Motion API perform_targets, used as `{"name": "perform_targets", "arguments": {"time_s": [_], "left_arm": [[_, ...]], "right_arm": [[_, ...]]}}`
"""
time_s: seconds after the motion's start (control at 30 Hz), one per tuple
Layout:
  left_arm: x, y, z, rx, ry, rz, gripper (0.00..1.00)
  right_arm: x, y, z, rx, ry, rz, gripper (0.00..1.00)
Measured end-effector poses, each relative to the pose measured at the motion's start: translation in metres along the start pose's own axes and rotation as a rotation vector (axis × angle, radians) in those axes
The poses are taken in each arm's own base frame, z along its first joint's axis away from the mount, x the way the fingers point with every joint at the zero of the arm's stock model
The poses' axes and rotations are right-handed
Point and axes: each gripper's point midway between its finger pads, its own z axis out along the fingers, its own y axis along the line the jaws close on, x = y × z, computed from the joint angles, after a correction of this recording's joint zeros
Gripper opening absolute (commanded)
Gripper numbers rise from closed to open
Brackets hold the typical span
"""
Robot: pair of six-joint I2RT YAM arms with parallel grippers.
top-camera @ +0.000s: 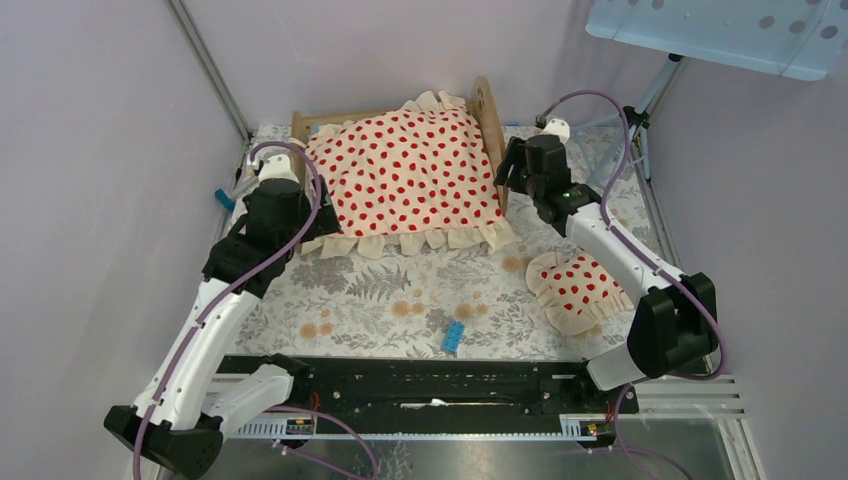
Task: Set up the pet bed
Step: Adjust the bed frame at the center of the board.
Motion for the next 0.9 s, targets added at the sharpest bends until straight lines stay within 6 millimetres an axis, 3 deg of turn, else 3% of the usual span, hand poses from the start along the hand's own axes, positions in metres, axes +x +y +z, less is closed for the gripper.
{"name": "perform_targets", "arguments": {"time_s": [0.17,0.27,0.43,0.63,0.9], "left_arm": [[0.005,0.013,-0.002,-0.036,0.022,0.004,0.99],[0.006,0.02,-0.003,-0.056,0.03,-0.003,0.99],[0.006,0.026,-0.002,-0.075,0.036,-0.011,0.99],[0.006,0.034,0.001,-0.088,0.048,-0.015,0.99],[0.011,0.038,0.002,-0.09,0.069,-0.012,0.99]], "right_arm": [[-0.013,-0.022,0.01,-0.037,0.028,0.001,0.67],[-0.026,-0.036,0.022,-0.045,0.041,-0.019,0.6],[-0.037,-0.03,0.049,-0.12,0.069,-0.104,0.56],[-0.03,-0.017,0.073,-0.203,0.127,-0.18,0.23],[-0.03,-0.026,0.067,-0.23,0.092,-0.365,0.13]]}}
